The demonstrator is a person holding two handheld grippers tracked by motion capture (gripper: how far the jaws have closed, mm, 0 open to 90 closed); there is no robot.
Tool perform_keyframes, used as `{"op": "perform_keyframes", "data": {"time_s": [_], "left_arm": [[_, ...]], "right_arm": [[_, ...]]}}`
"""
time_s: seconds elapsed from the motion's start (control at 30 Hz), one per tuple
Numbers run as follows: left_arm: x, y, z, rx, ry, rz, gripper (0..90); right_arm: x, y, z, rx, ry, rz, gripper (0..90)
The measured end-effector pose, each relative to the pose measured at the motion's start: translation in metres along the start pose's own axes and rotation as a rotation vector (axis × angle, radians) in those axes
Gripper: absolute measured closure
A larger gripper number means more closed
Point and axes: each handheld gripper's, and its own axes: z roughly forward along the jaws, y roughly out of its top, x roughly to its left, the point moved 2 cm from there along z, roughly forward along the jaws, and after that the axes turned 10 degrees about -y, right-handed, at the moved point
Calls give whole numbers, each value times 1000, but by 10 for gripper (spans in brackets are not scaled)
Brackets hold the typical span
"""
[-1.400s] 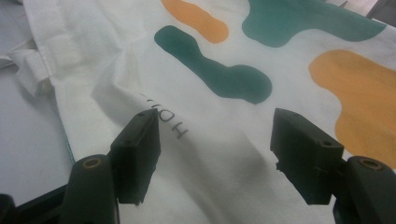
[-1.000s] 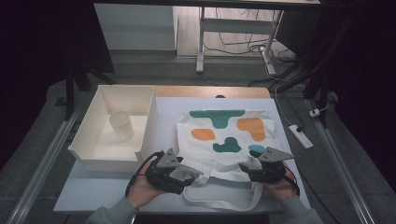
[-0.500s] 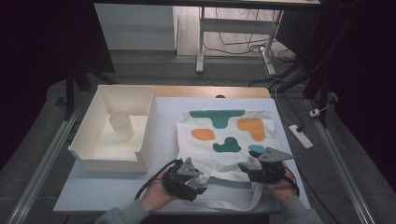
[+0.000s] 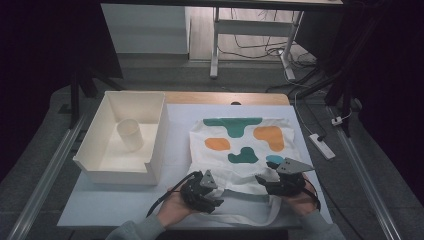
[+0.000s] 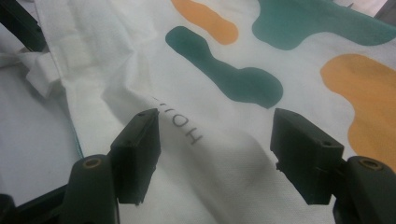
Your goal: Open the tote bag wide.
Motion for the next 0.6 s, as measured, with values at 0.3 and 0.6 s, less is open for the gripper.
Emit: {"op": "perform_keyframes", "data": {"time_s": [0.3,0.6], "left_arm": [[5,0,8,39,25,2,509],[10,6,8,1,23,5,623]], "right_arm": [[0,0,1,3,1,-2,334],[1,0,1,3,1,-3,335]]}}
